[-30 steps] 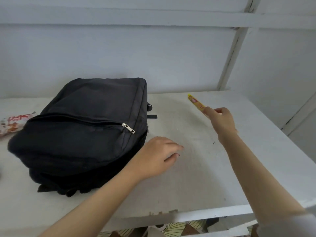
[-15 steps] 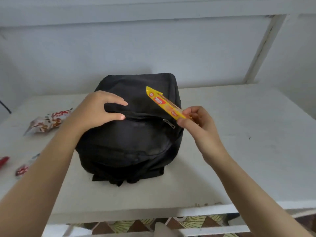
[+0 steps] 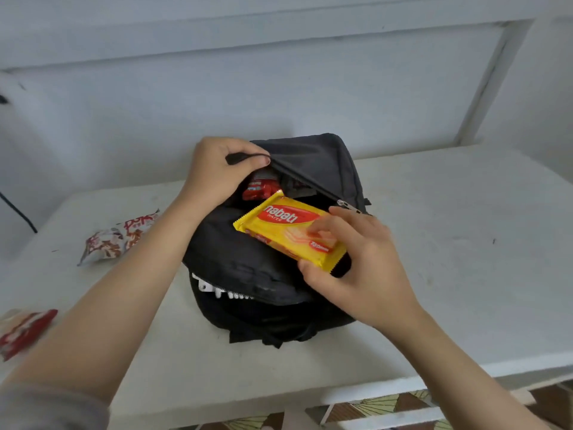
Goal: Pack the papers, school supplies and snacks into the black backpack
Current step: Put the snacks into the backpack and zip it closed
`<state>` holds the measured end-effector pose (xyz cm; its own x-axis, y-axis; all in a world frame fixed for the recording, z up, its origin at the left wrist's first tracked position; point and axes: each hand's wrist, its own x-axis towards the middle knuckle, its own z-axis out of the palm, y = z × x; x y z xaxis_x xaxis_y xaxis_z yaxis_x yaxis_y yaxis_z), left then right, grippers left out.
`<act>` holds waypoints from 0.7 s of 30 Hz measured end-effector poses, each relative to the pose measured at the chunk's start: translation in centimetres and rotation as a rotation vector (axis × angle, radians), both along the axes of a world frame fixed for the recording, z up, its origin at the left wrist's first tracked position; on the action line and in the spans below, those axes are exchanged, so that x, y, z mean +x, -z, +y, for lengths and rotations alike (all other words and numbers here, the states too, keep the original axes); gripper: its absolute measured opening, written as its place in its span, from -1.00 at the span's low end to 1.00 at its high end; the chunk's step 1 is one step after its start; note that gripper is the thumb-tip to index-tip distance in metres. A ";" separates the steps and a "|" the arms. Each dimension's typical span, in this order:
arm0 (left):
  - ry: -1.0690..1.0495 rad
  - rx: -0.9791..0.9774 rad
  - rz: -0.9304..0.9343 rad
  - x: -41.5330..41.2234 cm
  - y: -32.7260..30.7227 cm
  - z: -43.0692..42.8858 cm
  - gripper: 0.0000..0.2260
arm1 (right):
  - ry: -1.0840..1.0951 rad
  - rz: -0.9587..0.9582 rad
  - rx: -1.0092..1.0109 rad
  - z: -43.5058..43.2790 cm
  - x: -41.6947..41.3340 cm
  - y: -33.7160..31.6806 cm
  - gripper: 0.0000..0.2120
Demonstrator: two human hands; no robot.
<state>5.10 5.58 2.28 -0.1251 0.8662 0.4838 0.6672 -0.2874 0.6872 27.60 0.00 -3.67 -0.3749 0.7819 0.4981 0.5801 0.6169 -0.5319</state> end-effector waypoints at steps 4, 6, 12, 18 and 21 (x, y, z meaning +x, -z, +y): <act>0.012 0.069 0.000 0.0 0.0 0.3 -0.89 | 0.345 -0.218 0.032 -0.1 -3.3 -0.8 -0.46; 0.022 0.088 0.001 0.0 0.0 0.4 -0.90 | 0.368 -0.330 -0.004 -0.1 -4.6 -1.2 -0.34; 0.060 0.085 0.000 -0.7 -0.2 0.7 -0.92 | 0.196 -0.414 -0.072 0.4 -5.0 -1.7 -0.42; 0.092 0.098 -0.016 -0.8 -0.2 0.7 -0.90 | 0.385 -0.465 0.020 1.2 -6.9 -1.2 -0.50; 0.100 0.098 -0.024 -0.8 -0.2 0.7 -0.91 | 0.419 -0.501 0.089 1.5 -7.8 -1.2 -0.56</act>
